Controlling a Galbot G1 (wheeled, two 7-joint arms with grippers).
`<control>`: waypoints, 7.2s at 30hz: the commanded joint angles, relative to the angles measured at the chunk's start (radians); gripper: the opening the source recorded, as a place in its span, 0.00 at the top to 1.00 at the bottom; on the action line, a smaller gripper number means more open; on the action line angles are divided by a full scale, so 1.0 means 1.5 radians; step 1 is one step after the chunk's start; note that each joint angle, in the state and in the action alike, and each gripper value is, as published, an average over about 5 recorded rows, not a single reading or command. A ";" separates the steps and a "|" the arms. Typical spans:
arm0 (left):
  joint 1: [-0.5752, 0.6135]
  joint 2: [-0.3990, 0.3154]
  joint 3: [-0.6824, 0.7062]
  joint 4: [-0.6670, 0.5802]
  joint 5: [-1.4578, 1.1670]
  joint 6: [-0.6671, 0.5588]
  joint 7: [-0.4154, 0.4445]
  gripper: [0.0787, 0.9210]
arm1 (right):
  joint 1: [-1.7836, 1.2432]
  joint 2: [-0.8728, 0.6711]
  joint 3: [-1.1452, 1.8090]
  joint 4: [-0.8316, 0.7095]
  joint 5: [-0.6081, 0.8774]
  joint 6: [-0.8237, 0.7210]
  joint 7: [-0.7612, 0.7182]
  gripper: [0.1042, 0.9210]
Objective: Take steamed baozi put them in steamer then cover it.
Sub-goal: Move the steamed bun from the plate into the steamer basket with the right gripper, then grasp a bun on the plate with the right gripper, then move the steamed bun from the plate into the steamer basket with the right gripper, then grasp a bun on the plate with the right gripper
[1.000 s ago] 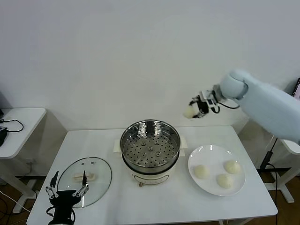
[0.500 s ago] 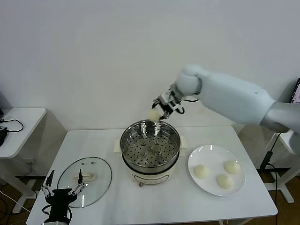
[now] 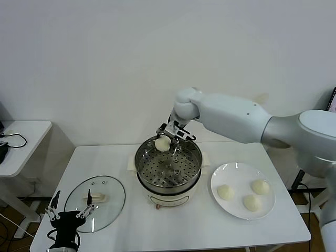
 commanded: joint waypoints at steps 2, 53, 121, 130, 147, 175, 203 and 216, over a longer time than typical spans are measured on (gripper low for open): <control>0.000 -0.001 0.002 0.001 0.001 0.000 0.000 0.12 | -0.027 0.025 -0.013 -0.048 -0.092 0.084 0.011 0.38; -0.016 0.035 0.011 -0.013 -0.010 0.012 0.005 0.12 | 0.060 -0.609 0.041 0.475 0.192 -0.426 -0.054 0.12; -0.035 0.021 0.002 -0.002 0.003 0.027 0.010 0.12 | -0.349 -0.413 0.252 0.229 0.040 -0.410 -0.059 0.41; -0.034 0.025 0.003 -0.011 0.001 0.028 0.011 0.12 | -0.231 -0.499 0.247 0.278 0.090 -0.411 -0.087 0.42; -0.040 0.039 0.008 -0.020 -0.008 0.031 0.012 0.12 | 0.104 -0.378 0.085 0.326 0.292 -0.479 -0.048 0.40; -0.052 0.030 -0.020 -0.021 -0.020 0.035 0.013 0.12 | -0.066 0.032 0.044 0.126 0.390 -0.636 0.077 0.39; -0.051 0.027 -0.019 -0.025 -0.022 0.034 0.013 0.12 | -0.018 -0.028 0.058 0.144 0.328 -0.616 -0.009 0.14; -0.055 0.035 -0.007 -0.026 -0.021 0.037 0.015 0.12 | 0.126 -0.404 0.039 0.394 0.309 -0.492 -0.146 0.12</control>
